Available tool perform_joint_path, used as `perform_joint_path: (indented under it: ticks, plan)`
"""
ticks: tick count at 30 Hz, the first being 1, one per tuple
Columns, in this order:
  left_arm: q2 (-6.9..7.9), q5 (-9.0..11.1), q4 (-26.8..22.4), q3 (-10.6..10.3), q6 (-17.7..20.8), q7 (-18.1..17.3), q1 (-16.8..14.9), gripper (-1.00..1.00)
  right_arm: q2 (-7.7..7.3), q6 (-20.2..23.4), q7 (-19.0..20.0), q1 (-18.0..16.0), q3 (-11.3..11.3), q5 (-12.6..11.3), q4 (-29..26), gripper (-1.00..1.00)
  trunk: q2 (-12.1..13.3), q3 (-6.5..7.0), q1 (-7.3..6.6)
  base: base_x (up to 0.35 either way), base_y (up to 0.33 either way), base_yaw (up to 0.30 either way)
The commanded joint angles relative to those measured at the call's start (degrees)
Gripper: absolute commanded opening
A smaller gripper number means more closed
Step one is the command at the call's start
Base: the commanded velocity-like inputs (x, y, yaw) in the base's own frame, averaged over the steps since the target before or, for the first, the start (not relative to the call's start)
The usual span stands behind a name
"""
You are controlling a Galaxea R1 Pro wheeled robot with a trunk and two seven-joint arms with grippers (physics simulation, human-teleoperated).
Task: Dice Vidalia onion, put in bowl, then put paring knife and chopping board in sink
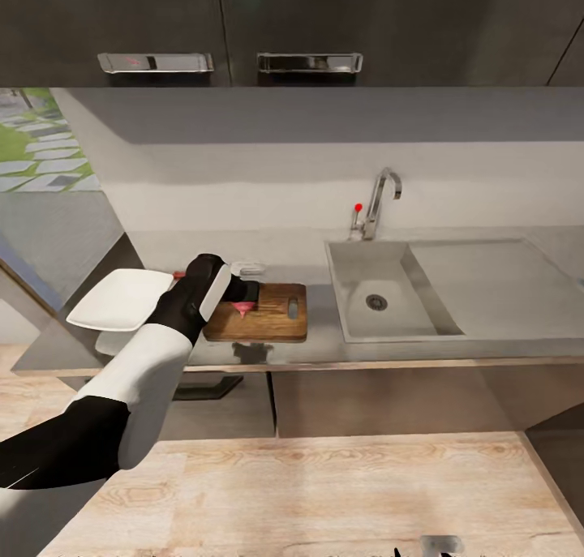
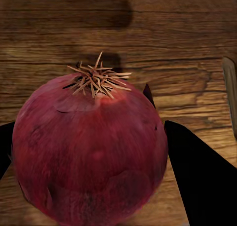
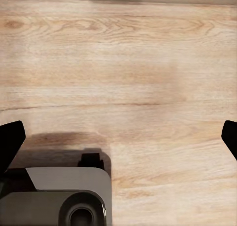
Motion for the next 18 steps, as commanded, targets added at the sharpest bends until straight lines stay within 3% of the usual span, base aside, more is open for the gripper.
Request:
perform_joint_path:
  ticks: [1,18]
  plan:
    - [0.02,0.52,-0.04,-0.14,0.19,0.45,-0.05,-1.0,0.01,-0.23,-0.23,-0.06,-0.33,0.6,0.09,1.0,-0.11,-0.19,0.03,0.015,0.006,0.0]
    - [0.02,0.52,-0.04,-0.14,0.1,0.45,1.07,-1.0,0.01,-0.23,-0.23,-0.06,-0.33,0.6,0.07,1.0,-0.11,-1.75,0.03,0.002,0.001,0.0]
